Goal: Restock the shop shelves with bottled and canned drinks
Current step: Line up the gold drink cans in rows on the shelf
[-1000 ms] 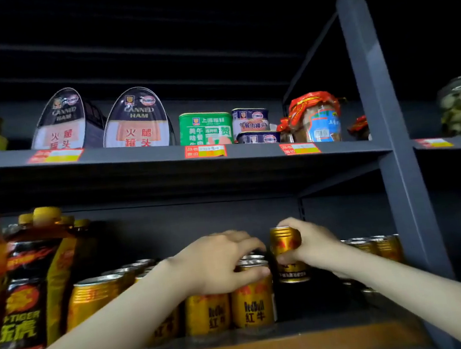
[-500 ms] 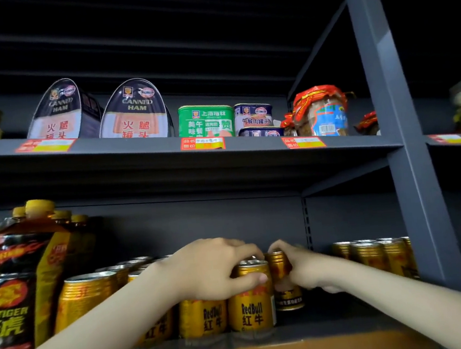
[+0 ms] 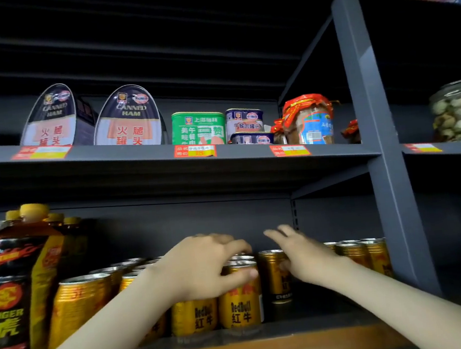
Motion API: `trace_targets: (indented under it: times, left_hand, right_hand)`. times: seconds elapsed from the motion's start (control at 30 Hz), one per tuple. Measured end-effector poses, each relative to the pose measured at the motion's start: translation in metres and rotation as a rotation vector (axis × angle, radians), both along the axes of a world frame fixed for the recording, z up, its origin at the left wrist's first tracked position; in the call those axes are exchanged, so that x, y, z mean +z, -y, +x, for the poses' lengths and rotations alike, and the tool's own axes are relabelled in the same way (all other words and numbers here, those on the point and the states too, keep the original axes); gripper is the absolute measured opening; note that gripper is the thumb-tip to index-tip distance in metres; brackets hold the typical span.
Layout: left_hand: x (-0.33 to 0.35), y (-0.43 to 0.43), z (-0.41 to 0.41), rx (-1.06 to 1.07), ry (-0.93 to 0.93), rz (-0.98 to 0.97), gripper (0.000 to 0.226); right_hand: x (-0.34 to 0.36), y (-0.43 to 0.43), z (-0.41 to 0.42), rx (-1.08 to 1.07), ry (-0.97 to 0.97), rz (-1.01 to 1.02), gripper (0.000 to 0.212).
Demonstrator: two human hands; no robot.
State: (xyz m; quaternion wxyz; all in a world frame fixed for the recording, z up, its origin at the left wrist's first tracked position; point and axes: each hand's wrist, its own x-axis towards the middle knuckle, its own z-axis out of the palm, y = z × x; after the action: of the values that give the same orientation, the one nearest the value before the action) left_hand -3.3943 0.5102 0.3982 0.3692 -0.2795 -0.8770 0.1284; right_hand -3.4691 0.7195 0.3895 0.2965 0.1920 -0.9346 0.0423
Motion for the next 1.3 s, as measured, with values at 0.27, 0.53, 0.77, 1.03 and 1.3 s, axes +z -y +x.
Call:
trace_targets:
  times: [0.27, 0.53, 0.77, 1.03, 1.3]
  left_hand:
    - [-0.035, -0.114, 0.019, -0.308, -0.457, 0.445, 0.045]
    - [-0.056, -0.26, 0.003, -0.251, -0.639, 0.421, 0.047]
    - [-0.039, -0.374, -0.056, 0.081, -0.437, 0.342, 0.063]
    - [-0.009, -0.366, -0.153, 0.619, 0.202, -0.045, 0.094]
    - [-0.018, -0.363, -0.158, 0.606, 0.18, -0.213, 0.074]
  right_hand:
    - [-0.025, -0.069, 0.089, 0.356, -0.601, -0.22, 0.031]
    - [-0.034, -0.205, 0.066, 0.447, -0.748, -0.47, 0.029]
    - [-0.015, -0.302, -0.029, 0.165, -0.15, -0.2, 0.073]
    - [0.001, -0.329, -0.111, 0.136, 0.142, 0.09, 0.09]
    - [-0.006, -0.307, -0.132, 0.285, 0.261, 0.212, 0.106]
